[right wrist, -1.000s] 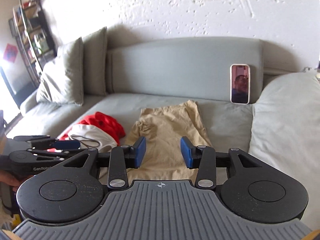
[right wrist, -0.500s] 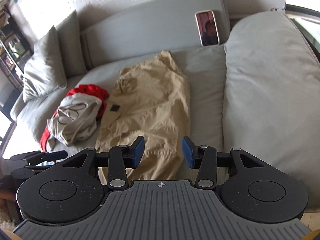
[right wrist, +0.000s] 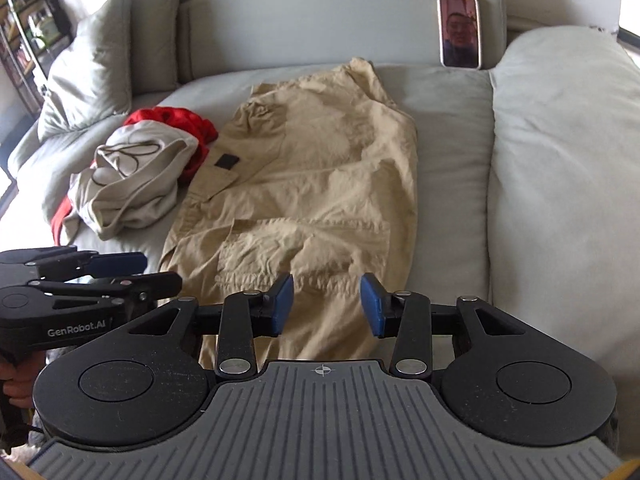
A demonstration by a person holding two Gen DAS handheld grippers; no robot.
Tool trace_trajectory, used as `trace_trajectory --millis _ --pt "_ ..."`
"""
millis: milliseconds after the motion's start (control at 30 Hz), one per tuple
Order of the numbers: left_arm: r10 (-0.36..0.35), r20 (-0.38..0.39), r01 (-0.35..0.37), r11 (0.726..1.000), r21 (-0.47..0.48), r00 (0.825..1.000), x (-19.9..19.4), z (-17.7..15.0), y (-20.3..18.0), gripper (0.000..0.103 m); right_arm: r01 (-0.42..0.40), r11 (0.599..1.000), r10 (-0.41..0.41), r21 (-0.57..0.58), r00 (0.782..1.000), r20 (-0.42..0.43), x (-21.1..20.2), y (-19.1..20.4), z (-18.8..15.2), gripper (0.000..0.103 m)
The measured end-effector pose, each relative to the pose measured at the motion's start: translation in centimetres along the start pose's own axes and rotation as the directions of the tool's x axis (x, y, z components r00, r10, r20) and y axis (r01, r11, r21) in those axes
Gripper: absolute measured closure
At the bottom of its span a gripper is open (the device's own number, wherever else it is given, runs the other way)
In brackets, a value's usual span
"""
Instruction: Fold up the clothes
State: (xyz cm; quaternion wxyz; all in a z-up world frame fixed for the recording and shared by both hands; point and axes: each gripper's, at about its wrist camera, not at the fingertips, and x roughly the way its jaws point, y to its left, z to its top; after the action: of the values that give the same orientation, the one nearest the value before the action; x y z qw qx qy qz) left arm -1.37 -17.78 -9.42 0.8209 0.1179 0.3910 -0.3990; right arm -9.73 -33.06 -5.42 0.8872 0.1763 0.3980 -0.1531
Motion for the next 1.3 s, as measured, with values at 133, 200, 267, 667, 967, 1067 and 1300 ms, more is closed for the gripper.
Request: trace_trajectory --millis 133,200,267,667,967,1067,1300 --pt "0.011 0.03 -0.011 1.0 0.01 1.0 2.2 0.9 -0.6 0.066 0.025 1.0 -0.025 -0.018 1.0 0.015 2.1 0.4 1.2 0.065" --pt "0.043 0.02 -0.044 0.999 0.027 0.999 3.7 1.0 -0.8 0.069 0.04 0.999 -0.04 -0.025 0.999 0.016 3.3 0.4 1.4 0.065" --pt "0.083 -0.061 -0.081 0.996 0.04 0.995 5.9 0.7 -0.6 0.072 0.069 0.997 -0.069 -0.033 0.998 -0.003 5.1 0.2 1.3 0.065" --pt "0.105 -0.151 -0.099 0.994 0.046 0.983 6.3 0.8 0.2 0.061 0.078 0.996 -0.083 -0.038 0.988 -0.13 7.7 -0.9 1.1 0.065" --pt "-0.001 -0.089 -0.02 0.972 -0.235 0.996 -2.3 -3.5 4.3 0.027 -0.094 0.98 0.097 0.176 0.995 -0.012 -1.8 -3.7 -1.5 0.041" --pt "-0.032 -0.129 -0.005 0.96 -0.28 0.991 -2.0 -5.1 4.0 0.025 -0.113 0.97 0.127 0.217 0.991 -0.05 -1.7 -4.3 -3.4 0.039" --pt "-0.054 -0.244 0.002 0.978 -0.207 0.968 1.0 -6.3 1.2 0.025 -0.087 0.982 0.107 0.168 0.988 -0.114 0.4 -3.7 -5.5 0.038"
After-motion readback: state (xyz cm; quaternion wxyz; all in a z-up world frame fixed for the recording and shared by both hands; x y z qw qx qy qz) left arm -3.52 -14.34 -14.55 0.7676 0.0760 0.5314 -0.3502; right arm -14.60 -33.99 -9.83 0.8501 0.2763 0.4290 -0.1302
